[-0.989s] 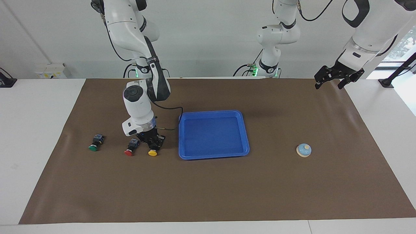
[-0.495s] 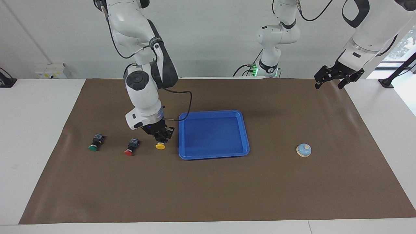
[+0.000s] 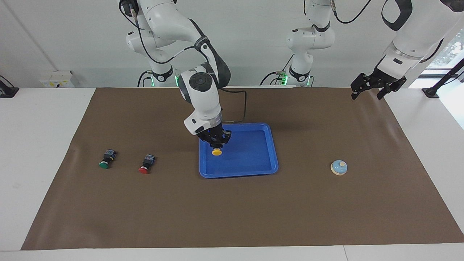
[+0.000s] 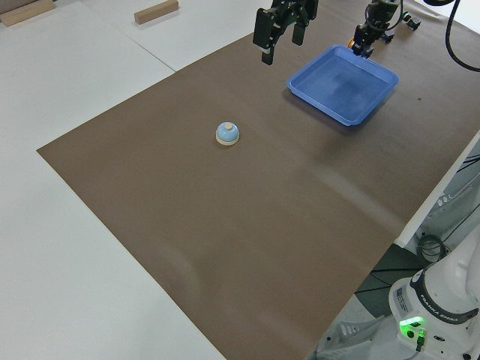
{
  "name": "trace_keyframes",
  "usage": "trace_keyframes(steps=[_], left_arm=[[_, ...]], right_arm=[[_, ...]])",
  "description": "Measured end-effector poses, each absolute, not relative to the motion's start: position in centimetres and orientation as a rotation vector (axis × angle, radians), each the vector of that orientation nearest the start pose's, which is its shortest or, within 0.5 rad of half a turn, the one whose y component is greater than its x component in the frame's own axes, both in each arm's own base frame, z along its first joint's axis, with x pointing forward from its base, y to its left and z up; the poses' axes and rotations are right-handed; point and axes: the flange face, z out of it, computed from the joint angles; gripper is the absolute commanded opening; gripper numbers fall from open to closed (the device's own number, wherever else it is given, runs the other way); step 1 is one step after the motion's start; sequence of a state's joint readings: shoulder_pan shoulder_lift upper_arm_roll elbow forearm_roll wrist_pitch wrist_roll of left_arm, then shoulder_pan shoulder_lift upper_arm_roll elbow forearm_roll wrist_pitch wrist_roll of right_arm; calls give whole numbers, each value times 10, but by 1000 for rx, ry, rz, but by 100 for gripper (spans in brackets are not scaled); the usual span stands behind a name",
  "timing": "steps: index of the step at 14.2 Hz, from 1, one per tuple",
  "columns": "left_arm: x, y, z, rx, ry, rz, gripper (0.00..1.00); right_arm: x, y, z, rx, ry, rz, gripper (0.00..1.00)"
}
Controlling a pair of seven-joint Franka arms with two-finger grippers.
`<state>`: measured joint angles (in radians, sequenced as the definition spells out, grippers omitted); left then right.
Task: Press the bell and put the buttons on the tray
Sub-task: 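Carry the yellow button into the blue tray and open the right gripper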
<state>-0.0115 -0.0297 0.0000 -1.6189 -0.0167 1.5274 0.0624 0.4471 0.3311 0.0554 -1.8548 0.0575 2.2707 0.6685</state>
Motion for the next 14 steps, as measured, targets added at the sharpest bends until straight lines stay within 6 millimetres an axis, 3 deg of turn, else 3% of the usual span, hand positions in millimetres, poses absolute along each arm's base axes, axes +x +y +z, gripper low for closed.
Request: trace_keyframes(steps=[4, 7, 8, 9, 14], left_arm=[[540, -8, 615, -3156, 117, 97, 100], [540, -8, 615, -3156, 117, 97, 100], [540, -8, 615, -3156, 117, 97, 100], [540, -8, 615, -3156, 117, 97, 100], [540, -8, 615, -3156, 117, 97, 100]], right_arm=[[544, 300, 306, -3026, 312, -67, 0], [537, 296, 293, -3022, 315, -80, 0], [536, 295, 291, -3022, 315, -81, 55], [536, 295, 291, -3021, 315, -83, 100], [539, 294, 301, -3019, 387, -65, 100]])
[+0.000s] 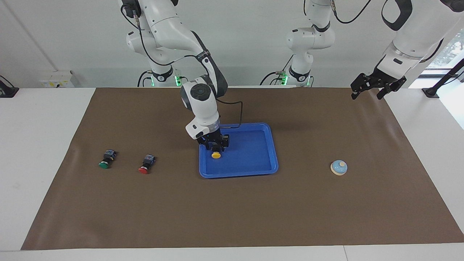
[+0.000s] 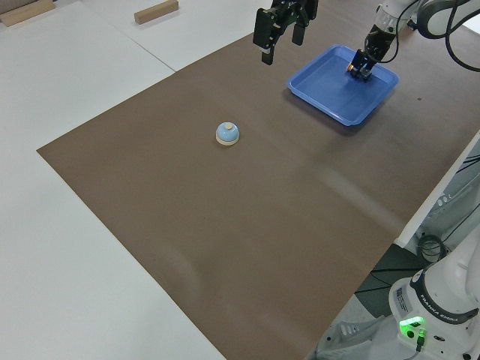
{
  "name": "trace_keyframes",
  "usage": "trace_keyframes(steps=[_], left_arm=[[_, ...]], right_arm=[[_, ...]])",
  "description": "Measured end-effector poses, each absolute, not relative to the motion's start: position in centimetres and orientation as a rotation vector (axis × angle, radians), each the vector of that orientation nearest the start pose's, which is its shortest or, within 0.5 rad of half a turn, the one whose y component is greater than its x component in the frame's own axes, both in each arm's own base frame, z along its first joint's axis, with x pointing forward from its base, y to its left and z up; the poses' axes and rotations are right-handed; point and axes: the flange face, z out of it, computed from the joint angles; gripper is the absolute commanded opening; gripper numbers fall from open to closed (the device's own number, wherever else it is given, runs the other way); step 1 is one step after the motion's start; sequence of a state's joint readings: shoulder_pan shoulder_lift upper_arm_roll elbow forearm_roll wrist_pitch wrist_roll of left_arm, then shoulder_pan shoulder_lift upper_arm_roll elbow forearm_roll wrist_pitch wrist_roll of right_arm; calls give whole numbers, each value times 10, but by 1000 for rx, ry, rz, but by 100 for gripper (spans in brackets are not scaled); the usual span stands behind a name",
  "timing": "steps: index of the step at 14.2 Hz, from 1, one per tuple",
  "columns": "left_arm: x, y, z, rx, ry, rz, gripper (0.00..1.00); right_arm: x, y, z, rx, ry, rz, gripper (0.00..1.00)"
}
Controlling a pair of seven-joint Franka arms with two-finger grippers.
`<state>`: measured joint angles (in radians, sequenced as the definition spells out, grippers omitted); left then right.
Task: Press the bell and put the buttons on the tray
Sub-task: 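Carry the yellow button into the blue tray and open the right gripper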
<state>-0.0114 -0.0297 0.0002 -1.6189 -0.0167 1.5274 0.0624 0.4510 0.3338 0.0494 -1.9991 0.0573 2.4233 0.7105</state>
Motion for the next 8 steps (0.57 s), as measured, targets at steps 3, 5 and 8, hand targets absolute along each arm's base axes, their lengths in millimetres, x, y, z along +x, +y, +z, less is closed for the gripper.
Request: trace_keyframes(steps=[3, 5, 8], left_arm=[[540, -8, 615, -3156, 117, 97, 100], [540, -8, 615, -3156, 117, 97, 100], [540, -8, 615, -3156, 116, 97, 100]], right_arm=[[559, 268, 361, -3015, 529, -33, 100], [577, 214, 407, -2990, 645, -50, 100], [591, 129, 428, -2999, 667, -45, 100]])
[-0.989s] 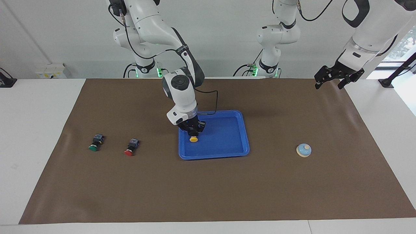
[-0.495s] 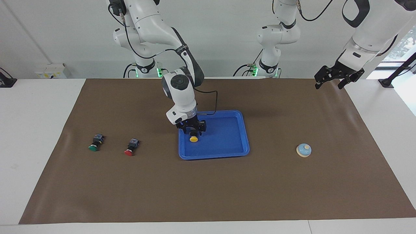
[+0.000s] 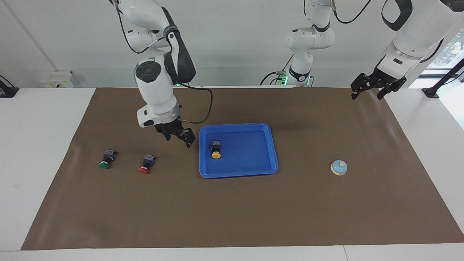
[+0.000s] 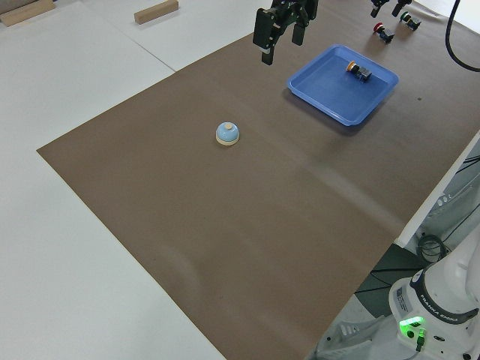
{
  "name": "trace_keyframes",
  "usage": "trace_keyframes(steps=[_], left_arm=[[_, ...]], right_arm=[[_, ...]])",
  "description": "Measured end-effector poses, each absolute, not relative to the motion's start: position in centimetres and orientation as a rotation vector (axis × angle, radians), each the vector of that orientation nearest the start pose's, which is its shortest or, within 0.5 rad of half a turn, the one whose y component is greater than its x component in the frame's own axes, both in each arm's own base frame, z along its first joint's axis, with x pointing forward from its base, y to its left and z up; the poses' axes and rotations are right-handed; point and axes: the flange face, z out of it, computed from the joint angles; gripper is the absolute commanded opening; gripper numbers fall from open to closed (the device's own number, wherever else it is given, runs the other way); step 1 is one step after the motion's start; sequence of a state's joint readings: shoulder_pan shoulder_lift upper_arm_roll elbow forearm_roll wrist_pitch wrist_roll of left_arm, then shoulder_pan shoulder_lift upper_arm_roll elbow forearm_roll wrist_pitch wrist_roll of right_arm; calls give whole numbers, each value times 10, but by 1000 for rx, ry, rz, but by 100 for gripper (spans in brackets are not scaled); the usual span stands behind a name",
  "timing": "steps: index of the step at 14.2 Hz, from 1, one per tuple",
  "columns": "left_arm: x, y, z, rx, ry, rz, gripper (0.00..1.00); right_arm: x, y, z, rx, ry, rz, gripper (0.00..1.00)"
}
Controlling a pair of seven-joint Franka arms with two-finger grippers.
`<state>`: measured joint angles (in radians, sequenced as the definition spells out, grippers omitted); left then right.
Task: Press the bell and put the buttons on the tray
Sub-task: 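Carry the yellow button into the blue tray and open the right gripper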
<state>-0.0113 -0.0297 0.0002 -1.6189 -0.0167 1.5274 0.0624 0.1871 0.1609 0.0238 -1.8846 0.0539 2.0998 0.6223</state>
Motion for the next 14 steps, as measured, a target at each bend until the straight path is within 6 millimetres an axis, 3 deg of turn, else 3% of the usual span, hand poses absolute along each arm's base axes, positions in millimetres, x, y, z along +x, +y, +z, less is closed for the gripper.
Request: trace_keyframes(steps=[3, 5, 11, 14], left_arm=[[540, -8, 615, -3156, 117, 97, 100], [540, -8, 615, -3156, 117, 97, 100], [540, -8, 615, -3156, 117, 97, 100], [540, -8, 615, -3156, 117, 97, 100]], right_arm=[[597, 60, 410, -3022, 617, -44, 100], [594, 34, 388, -3018, 629, -72, 100], [590, 27, 316, -3056, 603, -120, 100], [593, 23, 293, -3082, 578, -132, 100]])
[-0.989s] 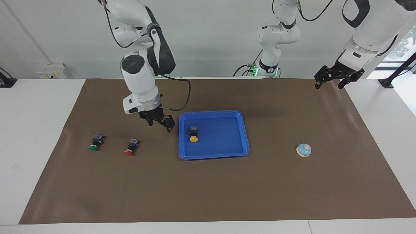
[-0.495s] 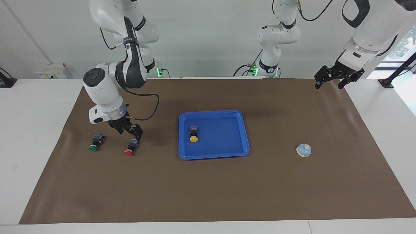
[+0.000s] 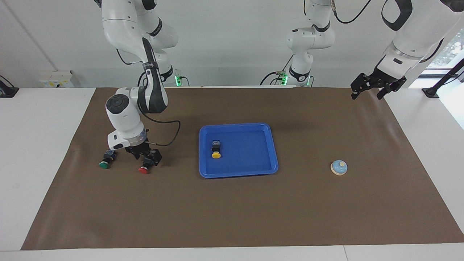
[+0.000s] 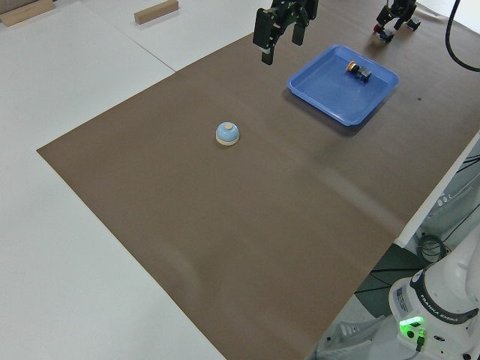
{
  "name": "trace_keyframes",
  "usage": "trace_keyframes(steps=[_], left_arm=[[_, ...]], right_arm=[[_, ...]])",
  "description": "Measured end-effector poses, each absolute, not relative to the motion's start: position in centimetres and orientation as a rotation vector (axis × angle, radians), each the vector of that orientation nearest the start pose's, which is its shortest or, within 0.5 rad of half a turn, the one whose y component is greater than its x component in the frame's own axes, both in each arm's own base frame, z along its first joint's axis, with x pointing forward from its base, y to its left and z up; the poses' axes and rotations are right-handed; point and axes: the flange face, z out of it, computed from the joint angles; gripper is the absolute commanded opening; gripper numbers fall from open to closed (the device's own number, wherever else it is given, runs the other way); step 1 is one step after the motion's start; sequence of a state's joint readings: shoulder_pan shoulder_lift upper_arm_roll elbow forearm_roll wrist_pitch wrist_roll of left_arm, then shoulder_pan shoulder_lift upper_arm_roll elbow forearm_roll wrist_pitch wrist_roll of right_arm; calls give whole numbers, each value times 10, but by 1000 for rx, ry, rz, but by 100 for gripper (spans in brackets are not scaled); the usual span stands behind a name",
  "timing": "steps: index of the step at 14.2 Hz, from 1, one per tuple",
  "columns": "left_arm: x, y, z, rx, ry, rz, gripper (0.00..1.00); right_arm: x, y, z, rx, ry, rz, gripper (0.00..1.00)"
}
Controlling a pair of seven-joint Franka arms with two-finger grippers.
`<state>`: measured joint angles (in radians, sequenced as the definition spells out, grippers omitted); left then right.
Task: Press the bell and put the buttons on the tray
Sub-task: 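Grasp the red-capped button with the right gripper, then lower the red button into the tray beside the yellow one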
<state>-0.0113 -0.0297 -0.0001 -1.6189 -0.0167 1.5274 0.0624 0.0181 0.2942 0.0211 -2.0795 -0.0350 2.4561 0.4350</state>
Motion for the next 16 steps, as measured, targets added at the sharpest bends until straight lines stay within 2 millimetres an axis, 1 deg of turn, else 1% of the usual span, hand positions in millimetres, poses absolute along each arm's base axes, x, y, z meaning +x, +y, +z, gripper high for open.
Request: trace_keyframes(steps=[1, 2, 4, 5, 9, 11, 12, 13, 14, 15, 16], left_arm=[[540, -8, 615, -3156, 117, 97, 100], [540, -8, 615, -3156, 117, 97, 100], [540, -8, 615, -3156, 117, 97, 100], [540, -8, 615, -3156, 117, 97, 100], [540, -8, 615, -3156, 116, 97, 100], [540, -8, 615, -3156, 116, 97, 100], [540, -8, 615, -3156, 116, 97, 100], [540, -8, 615, -3156, 116, 97, 100], [540, -8, 615, -3156, 117, 97, 100], [540, -8, 615, -3156, 117, 97, 100], [540, -8, 615, -3156, 117, 97, 100]], right_arm=[[594, 23, 289, -3082, 576, -140, 95], [595, 23, 286, -3080, 574, -152, 78], [595, 23, 282, -3080, 573, -155, 12], [595, 23, 282, -3080, 572, -155, 0], [597, 23, 287, -3079, 570, -169, 0], [598, 26, 288, -3081, 562, -160, 0], [600, 30, 293, -3085, 554, -144, 0], [605, 36, 302, -3090, 540, -124, 0], [611, 48, 316, -3098, 514, -105, 0], [617, 64, 333, -3105, 480, -94, 0], [623, 87, 354, -3110, 446, -90, 0]])
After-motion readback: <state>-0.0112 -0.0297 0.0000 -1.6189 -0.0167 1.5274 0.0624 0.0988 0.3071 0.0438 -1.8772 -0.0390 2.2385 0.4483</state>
